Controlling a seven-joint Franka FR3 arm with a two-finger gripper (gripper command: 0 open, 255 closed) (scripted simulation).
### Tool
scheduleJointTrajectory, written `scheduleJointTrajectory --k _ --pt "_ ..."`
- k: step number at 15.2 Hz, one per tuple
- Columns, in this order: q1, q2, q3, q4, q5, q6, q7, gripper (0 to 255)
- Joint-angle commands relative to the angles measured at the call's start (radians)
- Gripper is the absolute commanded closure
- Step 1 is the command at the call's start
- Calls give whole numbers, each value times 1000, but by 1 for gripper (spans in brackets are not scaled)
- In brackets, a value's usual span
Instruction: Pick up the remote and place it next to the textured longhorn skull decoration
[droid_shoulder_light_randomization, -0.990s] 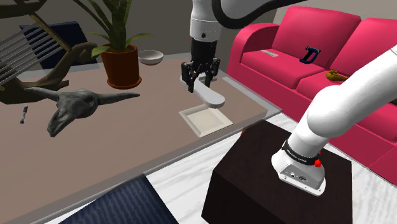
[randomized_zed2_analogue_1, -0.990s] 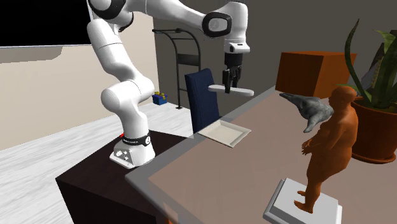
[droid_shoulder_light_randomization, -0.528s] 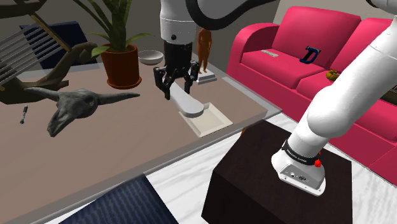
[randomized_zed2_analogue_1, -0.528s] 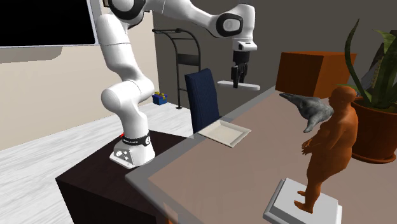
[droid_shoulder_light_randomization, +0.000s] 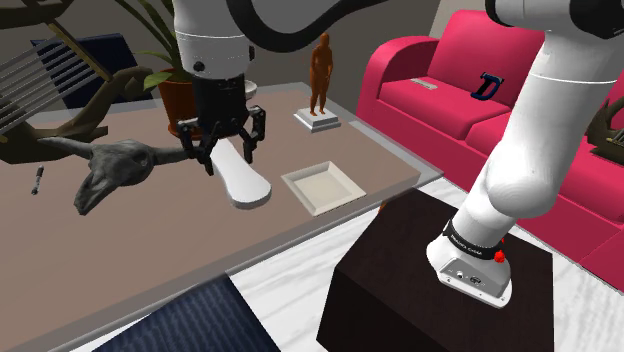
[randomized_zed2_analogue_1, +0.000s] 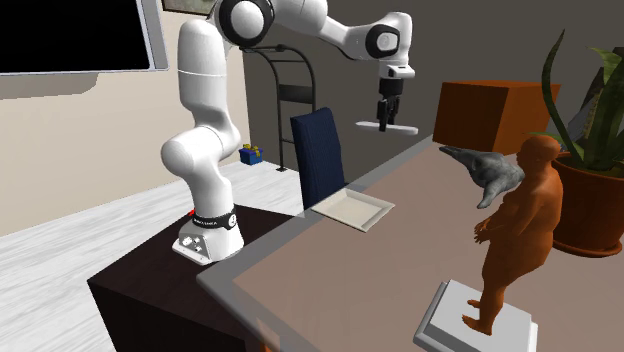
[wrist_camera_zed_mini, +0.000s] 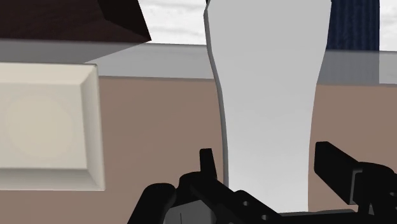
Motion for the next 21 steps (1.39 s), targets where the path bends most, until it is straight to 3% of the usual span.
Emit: scheduleJointTrajectory --k 1,21 --pt "48 104 8 111 -73 -33 68 255" --pt "65 182 -24 -71 -138 208 109 255"
